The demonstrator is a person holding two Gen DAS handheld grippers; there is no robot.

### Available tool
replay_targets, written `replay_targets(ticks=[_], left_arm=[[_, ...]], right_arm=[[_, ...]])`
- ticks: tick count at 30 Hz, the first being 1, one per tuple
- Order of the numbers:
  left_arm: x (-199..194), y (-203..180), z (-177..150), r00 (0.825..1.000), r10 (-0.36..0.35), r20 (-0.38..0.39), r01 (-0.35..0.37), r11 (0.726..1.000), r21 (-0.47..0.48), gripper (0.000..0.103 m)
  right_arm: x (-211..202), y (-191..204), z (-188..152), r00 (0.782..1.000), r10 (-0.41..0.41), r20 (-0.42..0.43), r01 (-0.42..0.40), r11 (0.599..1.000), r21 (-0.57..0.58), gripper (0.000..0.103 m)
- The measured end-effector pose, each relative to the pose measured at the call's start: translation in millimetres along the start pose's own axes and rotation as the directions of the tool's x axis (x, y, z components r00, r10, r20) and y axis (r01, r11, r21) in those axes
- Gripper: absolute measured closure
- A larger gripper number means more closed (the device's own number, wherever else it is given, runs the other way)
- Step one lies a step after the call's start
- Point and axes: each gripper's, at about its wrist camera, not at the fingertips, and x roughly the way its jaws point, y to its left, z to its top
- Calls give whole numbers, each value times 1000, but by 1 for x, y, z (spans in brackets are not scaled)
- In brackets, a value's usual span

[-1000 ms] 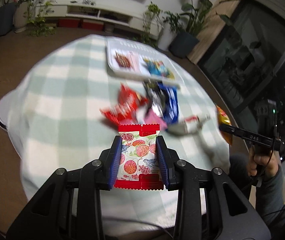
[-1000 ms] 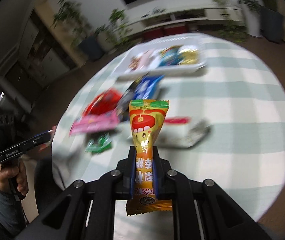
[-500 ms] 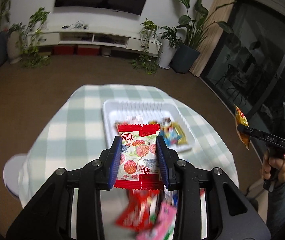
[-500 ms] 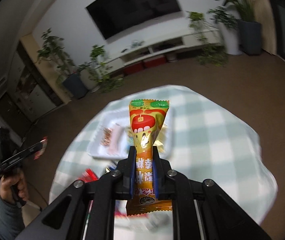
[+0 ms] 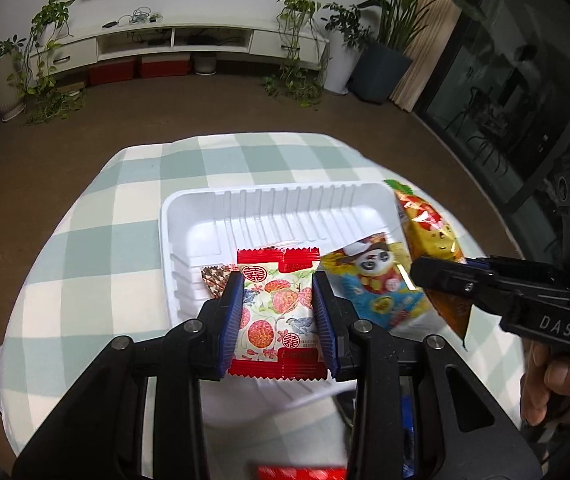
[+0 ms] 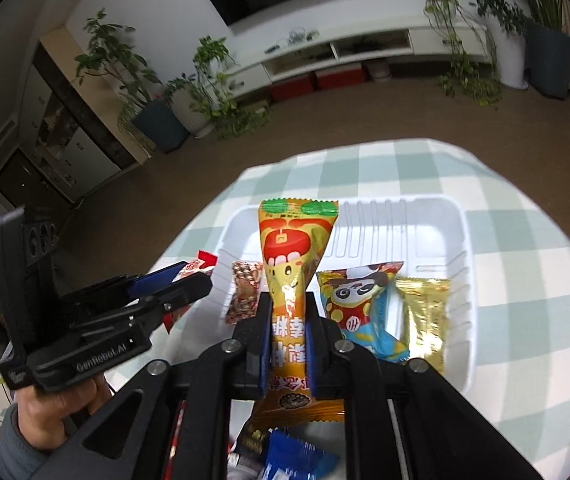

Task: Organize snacks
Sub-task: 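Carry both held packets over the white tray, then open both tools to drop the packets into the tray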

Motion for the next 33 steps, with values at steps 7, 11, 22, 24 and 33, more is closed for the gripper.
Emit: replay_targets(ticks=[7,11,22,24,33], left_arm=[[34,19,-10,999,23,-34,-24,999,-21,71],[45,22,-16,998,32,-49,-33,999,-19,71],[56,19,-25,996,49,-72,-48,999,10,69],[54,19,-26,996,50,-74,-49,999,9,65],[23,13,-31,997,66,-30,-65,997,36,41]], right_arm=[[38,-3,-5,998,-16,-54,16,1000,9,88],[50,-2,-8,997,-28,-69,29,999,13,88],[70,0,-15,994,-56,-93,56,998,3,87],[70,0,-15,994,-56,-94,57,998,2,86],[63,9,-16,995,-64,-80,64,998,-12,63]])
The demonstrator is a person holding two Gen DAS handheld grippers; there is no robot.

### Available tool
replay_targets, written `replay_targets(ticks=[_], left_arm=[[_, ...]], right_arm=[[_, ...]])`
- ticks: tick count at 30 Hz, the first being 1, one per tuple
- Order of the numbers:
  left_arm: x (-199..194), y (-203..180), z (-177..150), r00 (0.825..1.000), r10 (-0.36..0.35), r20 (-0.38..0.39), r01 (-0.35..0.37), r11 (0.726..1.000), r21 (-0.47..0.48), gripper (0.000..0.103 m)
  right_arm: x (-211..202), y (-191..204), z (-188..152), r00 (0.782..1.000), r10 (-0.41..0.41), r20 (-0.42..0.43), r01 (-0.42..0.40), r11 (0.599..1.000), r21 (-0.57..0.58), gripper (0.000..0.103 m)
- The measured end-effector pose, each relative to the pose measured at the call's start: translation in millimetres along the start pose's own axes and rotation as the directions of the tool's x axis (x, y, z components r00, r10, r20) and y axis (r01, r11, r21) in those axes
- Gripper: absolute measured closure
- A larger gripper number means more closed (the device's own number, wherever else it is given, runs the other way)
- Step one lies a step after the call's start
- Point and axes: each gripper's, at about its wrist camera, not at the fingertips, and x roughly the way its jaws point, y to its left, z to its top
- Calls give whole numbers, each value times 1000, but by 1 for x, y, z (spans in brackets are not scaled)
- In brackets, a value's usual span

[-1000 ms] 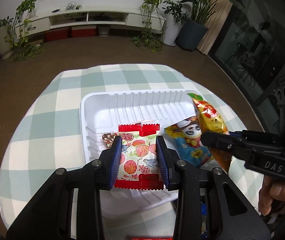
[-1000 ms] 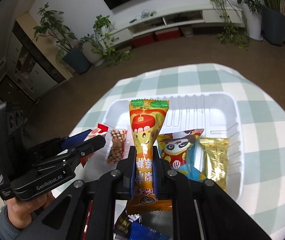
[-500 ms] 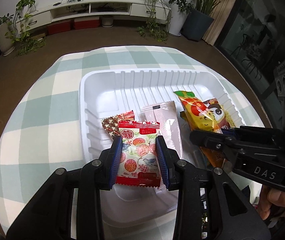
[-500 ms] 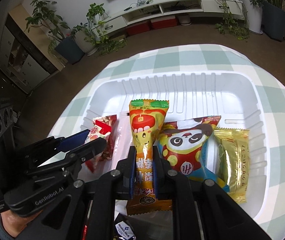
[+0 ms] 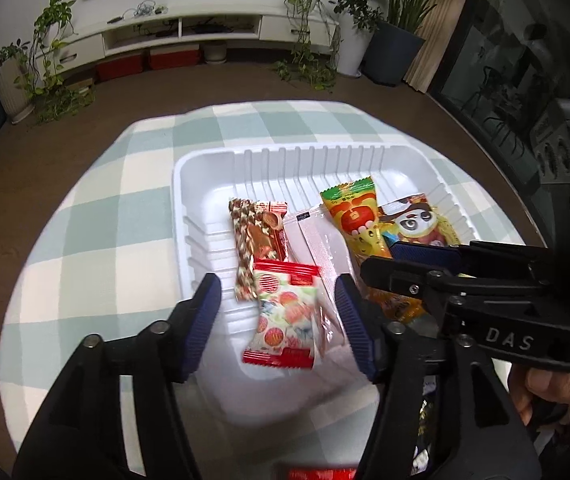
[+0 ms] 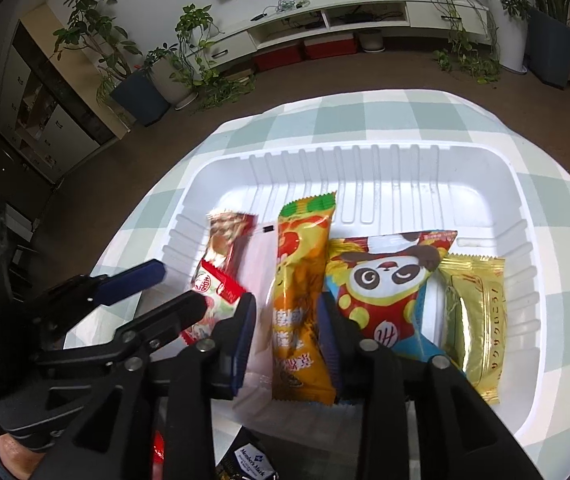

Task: Organize snacks
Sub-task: 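Open both tools to drop the packets into the tray, then move both tools back over the snack pile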

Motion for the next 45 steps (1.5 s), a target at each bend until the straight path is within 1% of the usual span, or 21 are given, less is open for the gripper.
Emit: replay_targets(ticks=[1,2,4,6,7,9,14,16,19,21,23,25,28,30,31,33,36,40,42,44,45], left_arm=[[-8,-1,-1,1000,0,15,0,1000,7,35],[-14,-1,-3,1000,2,26,-3,1000,11,31],[-33,-3,-8,998,0,66,-1,1000,21,15],[-49,-3,-12,995,-2,104,0,1000,20,5],[-59,-3,-14,992,-5,124,2,1000,21,1],[-79,-6,-21,987,-12,160,7,999,34,1],[-124,-13,-45,974,-44,220,32,998,55,0],[-139,-18,-59,968,-48,246,31,997,73,0],[-158,-33,-90,963,-36,268,0,991,133,0],[-163,-41,-110,965,-24,260,-18,987,157,0],[-166,-49,-132,974,-13,224,-23,988,153,0],[-165,-53,-153,985,12,170,-32,992,118,0],[-169,-54,-181,987,6,159,-12,999,38,0],[-171,-56,-197,988,-2,153,-1,1000,17,0],[-171,-60,-204,990,-1,144,-2,1000,24,0],[-168,-67,-216,993,2,114,-10,998,66,0],[-161,-77,-223,997,20,74,-29,990,136,0],[-161,-88,-215,998,-7,61,-6,975,220,1],[-154,-101,-210,1000,6,15,-11,948,317,2],[-144,-109,-206,999,35,-27,-22,921,388,7],[-139,-111,-204,998,47,-49,-23,912,409,13]], right_arm=[[-4,1,0,1000,5,3,-5,1000,2,60],[-9,2,-1,1000,9,12,-9,1000,3,55],[-22,4,-2,999,12,35,-12,1000,2,45],[-39,5,-4,997,18,72,-19,1000,13,25],[-52,5,-6,995,43,96,-45,999,20,21],[-73,4,-11,988,89,123,-92,996,20,15],[-119,1,-35,975,142,172,-141,990,-17,10],[-136,-4,-55,968,163,192,-163,986,-16,8],[-153,-11,-89,962,182,204,-182,983,-20,7],[-160,-14,-112,961,184,208,-184,983,-17,6],[-166,-20,-138,958,186,219,-189,982,-6,6],[-171,-26,-162,955,181,236,-188,982,9,6],[-171,-31,-193,957,171,235,-183,983,28,6],[-171,-29,-209,959,167,228,-176,984,20,6],[-172,-27,-216,960,165,224,-173,985,13,6],[-172,-24,-229,963,167,209,-169,986,-12,6],[-170,-19,-242,969,165,185,-158,986,-48,6],[-168,-14,-254,969,178,170,-168,983,-67,6],[-166,-10,-257,972,174,158,-162,983,-85,7],[-166,-6,-260,975,165,152,-151,983,-101,7],[-166,-4,-261,975,164,150,-148,983,-108,7]])
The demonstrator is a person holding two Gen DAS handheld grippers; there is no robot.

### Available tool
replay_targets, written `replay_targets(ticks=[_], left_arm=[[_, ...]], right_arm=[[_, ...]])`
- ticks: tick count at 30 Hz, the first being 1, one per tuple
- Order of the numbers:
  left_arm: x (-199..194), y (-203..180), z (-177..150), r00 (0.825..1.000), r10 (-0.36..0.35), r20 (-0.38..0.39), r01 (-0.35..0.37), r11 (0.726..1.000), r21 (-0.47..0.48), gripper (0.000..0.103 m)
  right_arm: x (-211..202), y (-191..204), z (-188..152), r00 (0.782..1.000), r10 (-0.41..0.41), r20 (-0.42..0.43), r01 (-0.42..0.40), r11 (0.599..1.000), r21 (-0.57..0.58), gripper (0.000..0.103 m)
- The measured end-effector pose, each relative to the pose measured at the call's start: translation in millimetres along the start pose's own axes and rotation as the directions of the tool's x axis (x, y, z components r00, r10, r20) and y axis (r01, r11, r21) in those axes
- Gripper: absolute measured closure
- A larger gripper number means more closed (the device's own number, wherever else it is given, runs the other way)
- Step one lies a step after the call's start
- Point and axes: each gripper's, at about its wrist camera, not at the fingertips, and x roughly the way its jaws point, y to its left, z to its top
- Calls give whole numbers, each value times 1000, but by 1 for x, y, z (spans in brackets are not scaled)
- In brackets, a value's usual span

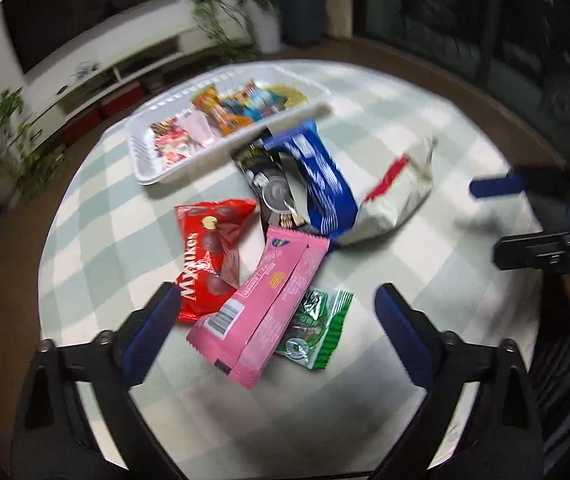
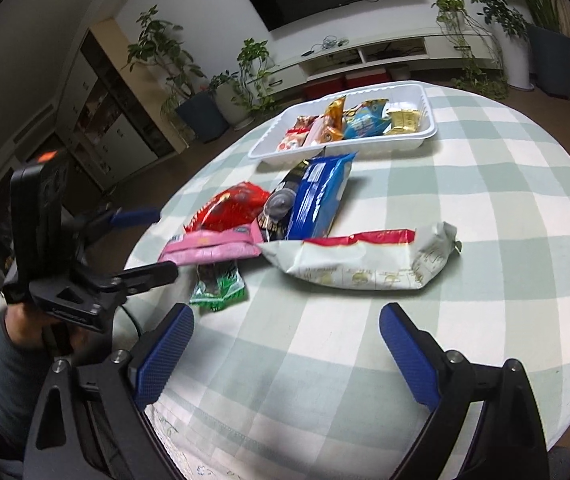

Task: Organize snacks
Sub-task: 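Move both tools back over the snack pile, then grasp the pink bar with the left tool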

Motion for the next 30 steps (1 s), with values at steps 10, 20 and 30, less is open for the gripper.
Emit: replay_targets(ticks=[10,20,30], left_arm=[[38,11,25,979,-45,-200,66,993,100,32],[58,14,26,952,-71,-297,108,988,110,64],[60,6,24,951,-84,-297,120,987,104,75]], right_arm=[[1,6,-7,1000,8,-15,-9,1000,-26,7],[2,7,-8,1000,15,-13,-15,1000,-22,9],[3,6,-9,1000,10,-20,-11,1000,-23,13]])
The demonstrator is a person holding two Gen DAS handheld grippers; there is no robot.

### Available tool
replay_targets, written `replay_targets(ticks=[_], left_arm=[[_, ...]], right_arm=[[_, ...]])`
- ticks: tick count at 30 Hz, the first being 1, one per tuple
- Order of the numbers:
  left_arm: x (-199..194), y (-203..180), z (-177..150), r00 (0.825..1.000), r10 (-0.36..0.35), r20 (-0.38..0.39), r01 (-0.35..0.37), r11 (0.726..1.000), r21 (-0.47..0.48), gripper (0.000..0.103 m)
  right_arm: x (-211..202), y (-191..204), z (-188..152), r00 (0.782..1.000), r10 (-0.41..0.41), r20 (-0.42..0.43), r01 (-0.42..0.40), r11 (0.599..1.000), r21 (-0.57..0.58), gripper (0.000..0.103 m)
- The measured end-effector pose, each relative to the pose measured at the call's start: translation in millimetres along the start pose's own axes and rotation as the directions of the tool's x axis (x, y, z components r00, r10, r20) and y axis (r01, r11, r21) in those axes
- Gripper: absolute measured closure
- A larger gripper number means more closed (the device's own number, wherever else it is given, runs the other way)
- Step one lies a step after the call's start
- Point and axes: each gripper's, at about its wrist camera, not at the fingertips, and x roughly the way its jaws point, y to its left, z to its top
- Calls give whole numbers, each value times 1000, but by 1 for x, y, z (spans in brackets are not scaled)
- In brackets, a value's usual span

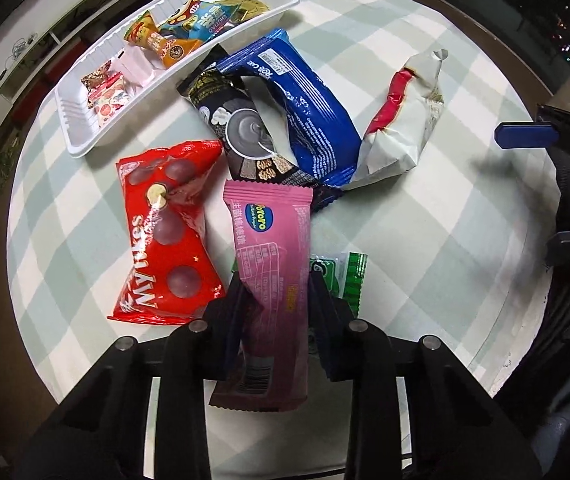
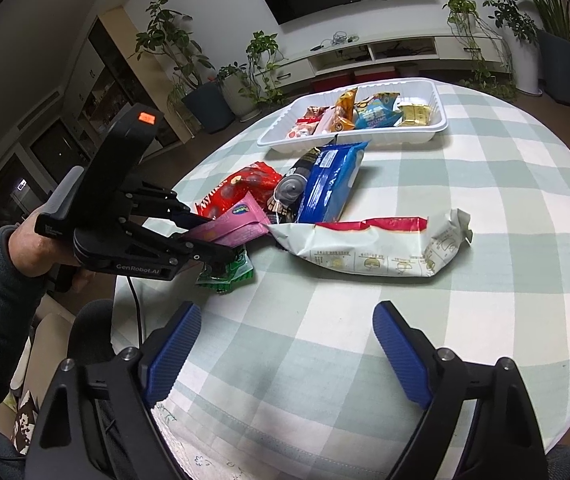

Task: Organize snacks
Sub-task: 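Grasp the pink bar with the left tool, then grasp the white packet with red stripe with the right tool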

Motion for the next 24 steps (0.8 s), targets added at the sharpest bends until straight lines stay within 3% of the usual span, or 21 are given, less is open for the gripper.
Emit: replay_targets(ticks=[5,8,14,16,19,21,24], left_arm=[[-4,-2,-7,999,2,34,-1,1000,-23,80],[-9,-4,-16,998,-10,65,14,999,-52,81],[-8,-8,-36,992,-54,110,68,989,-129,81],[-9,-9,-39,990,-63,129,83,985,-153,81],[-12,-9,-43,985,-73,159,103,977,-187,81],[-12,-9,-45,983,-77,168,111,973,-205,81],[-12,-7,-48,980,-84,180,125,965,-229,81]], right_arm=[[1,1,6,1000,-21,-17,20,999,-48,13],[1,6,19,998,-49,-32,43,985,-168,13],[32,12,49,977,-149,-153,62,884,-463,13],[50,12,55,957,-197,-215,51,837,-544,14],[78,9,59,914,-280,-294,33,774,-633,23],[94,4,62,884,-310,-350,2,751,-660,26],[105,-2,66,863,-315,-395,-31,747,-664,26]])
